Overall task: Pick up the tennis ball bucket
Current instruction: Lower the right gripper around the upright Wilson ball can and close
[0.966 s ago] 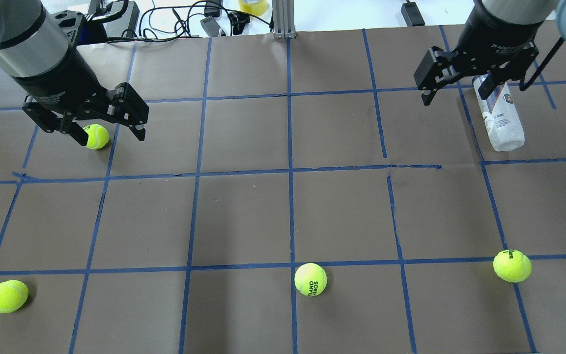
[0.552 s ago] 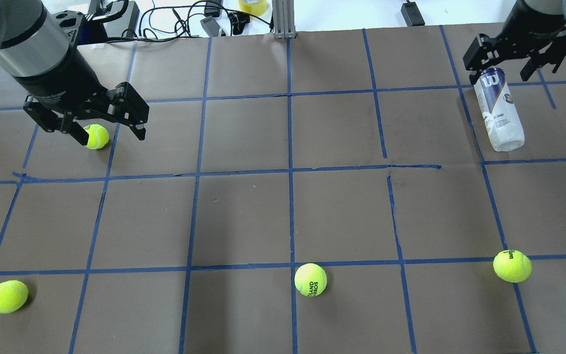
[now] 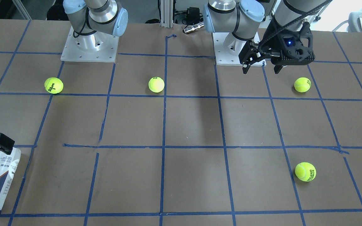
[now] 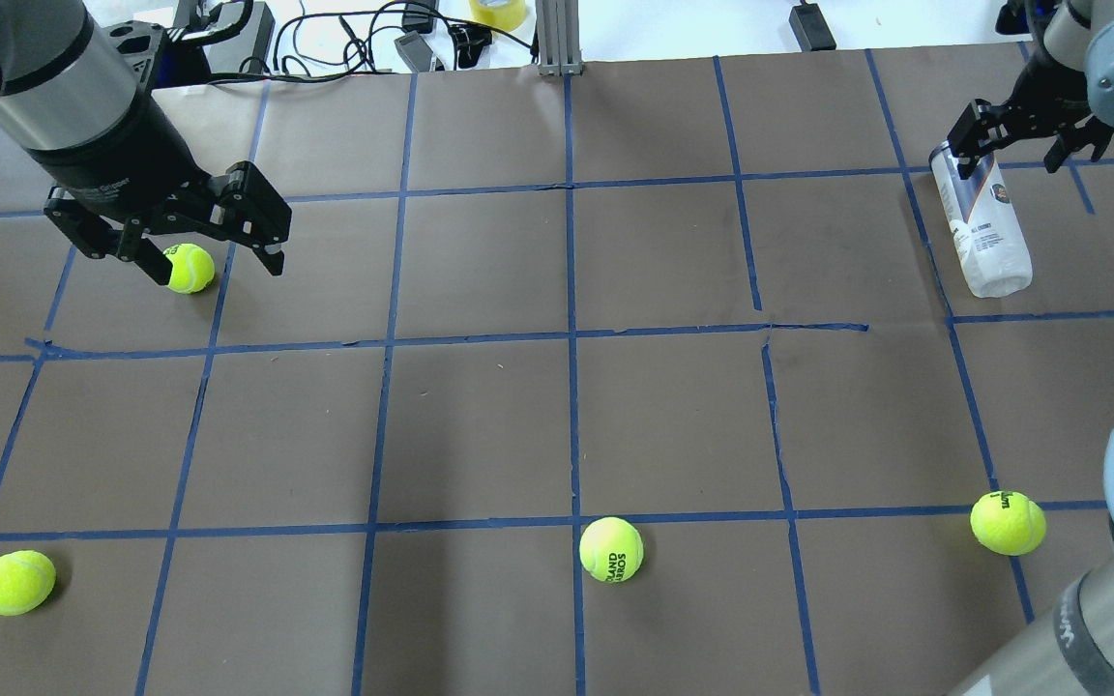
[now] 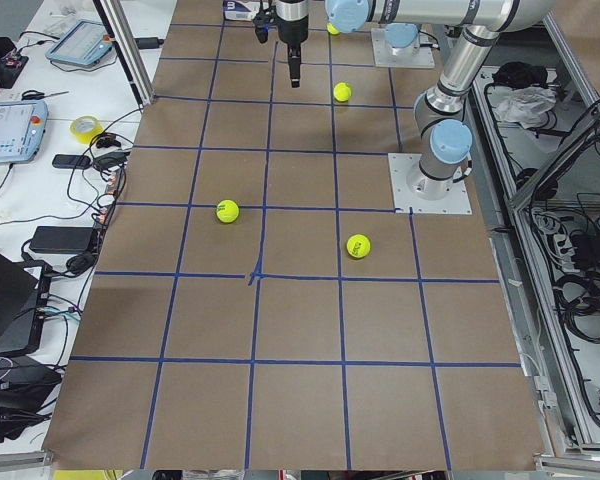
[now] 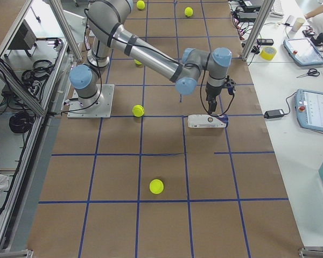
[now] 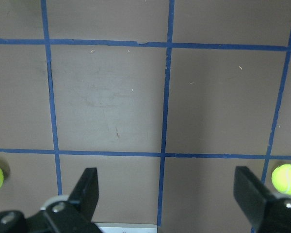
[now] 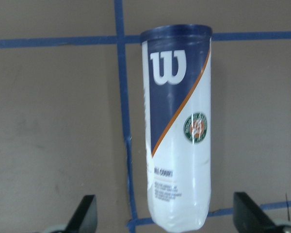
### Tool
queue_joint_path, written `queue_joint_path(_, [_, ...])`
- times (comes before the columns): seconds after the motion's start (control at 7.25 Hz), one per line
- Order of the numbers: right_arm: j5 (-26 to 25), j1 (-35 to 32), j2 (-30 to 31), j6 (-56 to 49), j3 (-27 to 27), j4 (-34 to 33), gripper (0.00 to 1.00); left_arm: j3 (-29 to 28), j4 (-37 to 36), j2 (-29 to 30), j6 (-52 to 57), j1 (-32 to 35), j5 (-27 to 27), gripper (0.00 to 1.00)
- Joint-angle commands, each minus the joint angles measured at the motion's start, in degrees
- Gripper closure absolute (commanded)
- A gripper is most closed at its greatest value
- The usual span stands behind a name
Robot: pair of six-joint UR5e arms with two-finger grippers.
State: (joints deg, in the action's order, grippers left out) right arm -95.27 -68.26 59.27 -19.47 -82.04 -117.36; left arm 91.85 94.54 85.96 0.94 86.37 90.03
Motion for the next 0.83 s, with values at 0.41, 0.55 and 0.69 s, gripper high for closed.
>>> queue_joint_path(0.41, [3.0, 0.5, -7.9, -0.8, 1.4, -2.5, 0.0, 0.0, -0.7, 0.7, 0.6, -0.6, 0.0, 0.0])
queue_joint_path(0.55, [2.9, 0.5, -8.5, -1.0, 1.4, -2.6, 0.0, 0.1, -0.7, 0.8, 0.5, -0.6, 0.0, 0.0])
queue_joint_path(0.69, [2.8, 0.6, -8.6, -0.9, 1.4, -2.3, 0.0, 0.0, -0.7, 0.8, 0.7, -0.6, 0.0, 0.0])
